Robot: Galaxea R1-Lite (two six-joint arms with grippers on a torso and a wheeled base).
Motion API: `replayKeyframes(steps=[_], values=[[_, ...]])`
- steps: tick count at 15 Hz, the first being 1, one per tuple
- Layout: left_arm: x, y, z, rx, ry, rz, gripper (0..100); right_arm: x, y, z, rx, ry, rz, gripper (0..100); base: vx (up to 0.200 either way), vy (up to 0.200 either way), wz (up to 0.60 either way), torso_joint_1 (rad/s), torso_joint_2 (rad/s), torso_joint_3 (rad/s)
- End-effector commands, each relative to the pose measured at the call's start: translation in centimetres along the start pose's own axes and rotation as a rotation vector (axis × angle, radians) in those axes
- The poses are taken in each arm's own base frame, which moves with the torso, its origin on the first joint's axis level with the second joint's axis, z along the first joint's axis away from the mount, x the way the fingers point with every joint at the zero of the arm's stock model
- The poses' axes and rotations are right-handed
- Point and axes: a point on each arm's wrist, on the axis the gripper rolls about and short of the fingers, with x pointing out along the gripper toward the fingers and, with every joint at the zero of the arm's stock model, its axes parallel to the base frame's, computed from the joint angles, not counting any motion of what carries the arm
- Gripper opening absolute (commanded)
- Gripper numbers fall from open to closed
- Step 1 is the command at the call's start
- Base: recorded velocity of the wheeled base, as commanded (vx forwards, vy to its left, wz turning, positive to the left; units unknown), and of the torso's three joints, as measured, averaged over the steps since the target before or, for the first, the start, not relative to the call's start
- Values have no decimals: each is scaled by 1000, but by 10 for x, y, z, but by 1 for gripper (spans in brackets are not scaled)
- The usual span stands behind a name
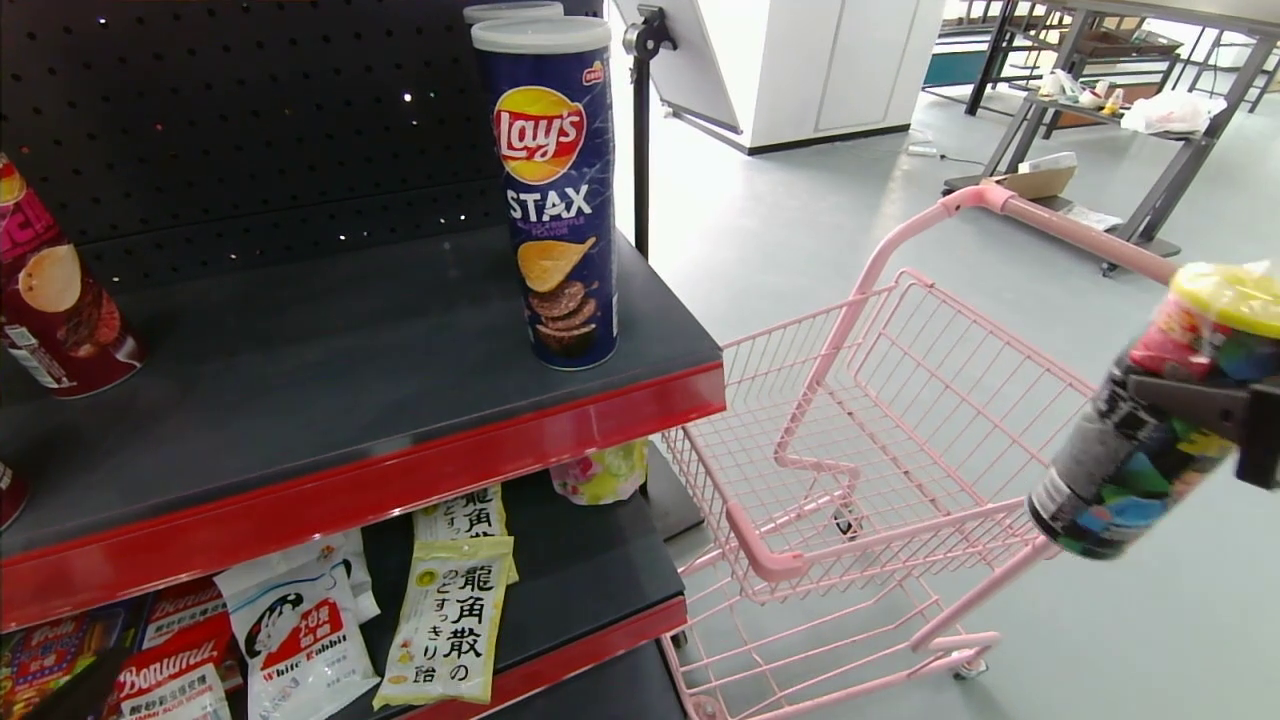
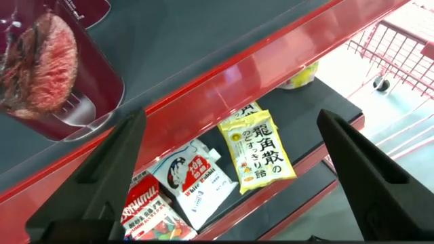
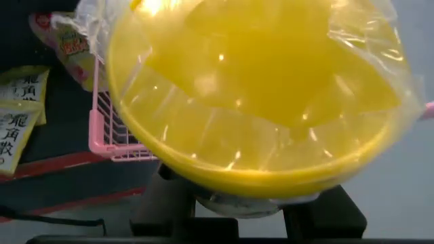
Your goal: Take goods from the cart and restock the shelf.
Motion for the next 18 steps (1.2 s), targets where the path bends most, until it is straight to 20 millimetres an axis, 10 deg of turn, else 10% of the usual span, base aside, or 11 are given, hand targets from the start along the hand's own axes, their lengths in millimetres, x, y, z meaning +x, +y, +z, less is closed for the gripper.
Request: replayKeyframes(steps=[1, 18], values=[[-4, 1, 1, -1, -23, 4, 100, -82, 3, -18, -43, -111, -31, 0, 0, 0, 0, 0, 0, 0], [-4, 0, 2, 86, -26, -22, 100, -66, 16, -17, -203, -83, 209, 0, 0, 0, 0, 59, -183, -121]])
